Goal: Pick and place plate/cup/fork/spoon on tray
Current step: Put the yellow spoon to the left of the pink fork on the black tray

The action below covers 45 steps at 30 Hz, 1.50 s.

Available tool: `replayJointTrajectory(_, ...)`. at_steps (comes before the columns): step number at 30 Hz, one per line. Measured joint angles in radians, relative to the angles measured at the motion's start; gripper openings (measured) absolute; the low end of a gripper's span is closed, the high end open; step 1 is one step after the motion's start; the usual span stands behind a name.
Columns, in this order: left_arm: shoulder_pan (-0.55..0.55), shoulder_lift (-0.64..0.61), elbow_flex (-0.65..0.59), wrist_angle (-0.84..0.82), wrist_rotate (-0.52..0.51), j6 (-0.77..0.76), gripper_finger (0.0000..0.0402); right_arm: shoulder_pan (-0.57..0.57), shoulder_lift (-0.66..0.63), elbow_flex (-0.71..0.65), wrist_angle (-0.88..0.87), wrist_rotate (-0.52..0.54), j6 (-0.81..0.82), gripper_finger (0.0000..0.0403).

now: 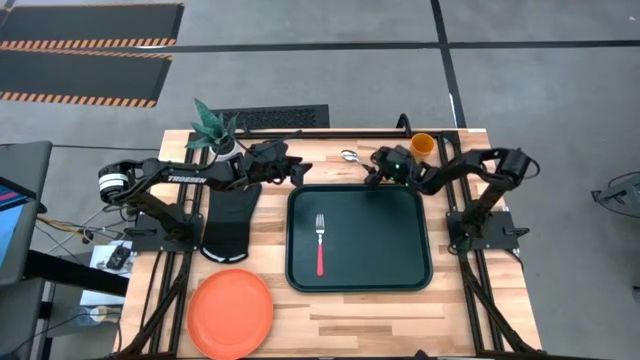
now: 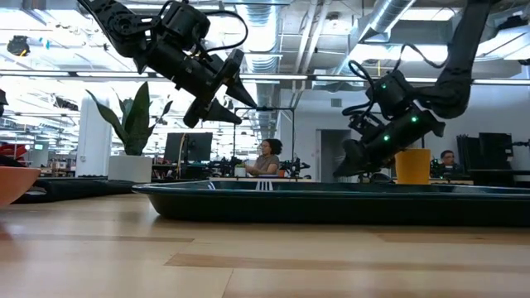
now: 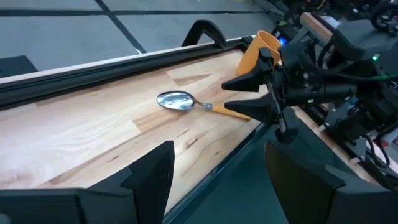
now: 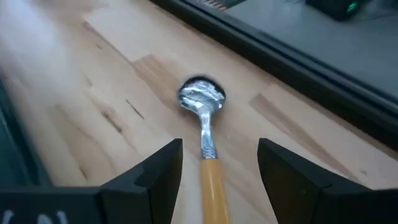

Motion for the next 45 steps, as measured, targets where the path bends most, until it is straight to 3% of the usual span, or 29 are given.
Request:
replayJointTrajectory(7, 0.000, 0.000, 0.000, 0.000, 0.000, 0.013, 0.0236, 0.108, 0.000, -0.034, 0.080, 0.085, -0.017, 0.0230)
replayJointTrajectory(13, 0.000, 0.000, 0.000, 0.000, -0.005, 0.016, 0.0236, 0.195, 0.000, -0.037, 0.062, 0.311, -0.015, 0.0230)
replayJointTrajectory(19, 0.000, 0.000, 0.000, 0.000, -0.005, 0.051, 0.0236, 0.196, 0.055, -0.042, 0.115, 0.309, -0.046, 0.0230)
replayJointTrajectory(30, 0.001, 0.000, 0.000, 0.000, -0.023, 0.096, 0.0236, 0.179, 0.242, -0.041, 0.423, 0.313, -0.023, 0.0230)
replayJointTrajectory(38, 0.001, 0.000, 0.000, 0.000, -0.026, 0.099, 0.0236, 0.169, 0.199, -0.035, 0.456, 0.308, -0.072, 0.0230)
replayJointTrajectory(45, 0.001, 0.000, 0.000, 0.000, -0.028, 0.099, 0.0236, 0.163, 0.225, 0.012, 0.350, 0.312, -0.044, 0.0227)
